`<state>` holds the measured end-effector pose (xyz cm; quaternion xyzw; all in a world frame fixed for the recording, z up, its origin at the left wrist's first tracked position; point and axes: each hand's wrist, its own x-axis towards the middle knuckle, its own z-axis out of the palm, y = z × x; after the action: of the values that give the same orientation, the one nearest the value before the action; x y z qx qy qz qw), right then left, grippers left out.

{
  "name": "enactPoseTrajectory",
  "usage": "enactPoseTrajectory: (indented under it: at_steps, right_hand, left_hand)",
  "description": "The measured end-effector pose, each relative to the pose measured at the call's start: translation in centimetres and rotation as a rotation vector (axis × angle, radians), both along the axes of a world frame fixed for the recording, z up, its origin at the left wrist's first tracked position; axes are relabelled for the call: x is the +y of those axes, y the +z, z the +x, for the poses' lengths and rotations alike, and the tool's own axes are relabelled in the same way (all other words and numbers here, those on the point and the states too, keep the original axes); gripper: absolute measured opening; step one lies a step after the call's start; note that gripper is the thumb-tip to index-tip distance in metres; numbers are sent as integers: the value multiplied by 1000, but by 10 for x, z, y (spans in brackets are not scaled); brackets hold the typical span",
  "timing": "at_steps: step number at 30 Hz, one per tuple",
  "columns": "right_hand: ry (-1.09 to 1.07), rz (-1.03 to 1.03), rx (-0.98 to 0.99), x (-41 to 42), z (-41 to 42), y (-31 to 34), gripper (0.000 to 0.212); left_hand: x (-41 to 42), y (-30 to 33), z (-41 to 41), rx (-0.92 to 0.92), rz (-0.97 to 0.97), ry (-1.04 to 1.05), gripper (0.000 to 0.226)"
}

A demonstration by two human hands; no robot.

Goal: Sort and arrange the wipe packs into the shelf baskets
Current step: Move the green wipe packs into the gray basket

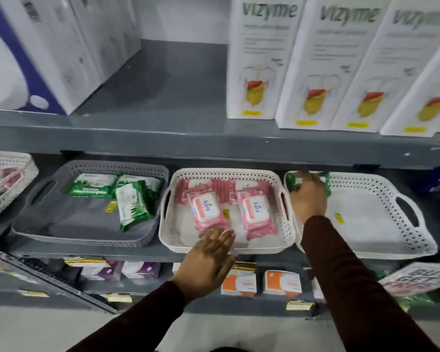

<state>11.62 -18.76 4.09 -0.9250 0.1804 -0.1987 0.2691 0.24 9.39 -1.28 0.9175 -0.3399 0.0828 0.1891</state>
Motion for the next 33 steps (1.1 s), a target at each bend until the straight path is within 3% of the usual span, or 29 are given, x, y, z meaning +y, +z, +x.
enactPoseTrajectory:
  at_steps: [3, 6, 8, 11, 13, 16, 18, 20, 24, 26, 28, 33]
  right_hand:
    - [84, -201, 309, -40, 13, -6, 66]
    - [227, -293, 416, -66, 19, -20, 78]
    - [200, -362, 395, -73, 15, -26, 77]
    - [144, -481, 327, -76, 4, -23, 51]
    - [136, -489, 325, -79, -7, -17, 42]
    - [285, -434, 559, -91, -24, -10, 50]
    - [376, -266, 721, -100, -31, -7, 60]
    - [345, -167, 762, -105, -30, -4, 79]
    - [209, -461, 821, -102, -28, 4, 78]
    - [159, -370, 849, -104, -31, 3, 81]
    - [149, -134, 804, -109, -38, -5, 84]
    - [-61, 258, 465, -93, -62, -7, 87]
  left_hand:
    - [-23, -2, -2, -4, 13, 34, 53]
    - [-41, -6, -4, -7, 18, 95, 53]
    - [-49, -8, -6, 4, 9, 133, 51]
    - [-51, -9, -6, 16, 9, 165, 54]
    - [-51, -8, -6, 25, 26, 174, 59]
    - [-53, -5, -7, 44, 43, 188, 61]
    - [-54, -3, -8, 55, 51, 198, 61]
    - [-54, -1, -9, 53, 62, 197, 61]
    - [-49, 4, -14, 40, 80, 176, 57]
    - [-40, 3, -15, 38, 81, 173, 52]
    - [-30, 3, -15, 37, 83, 171, 51]
    - [13, 7, -18, 38, 84, 198, 55]
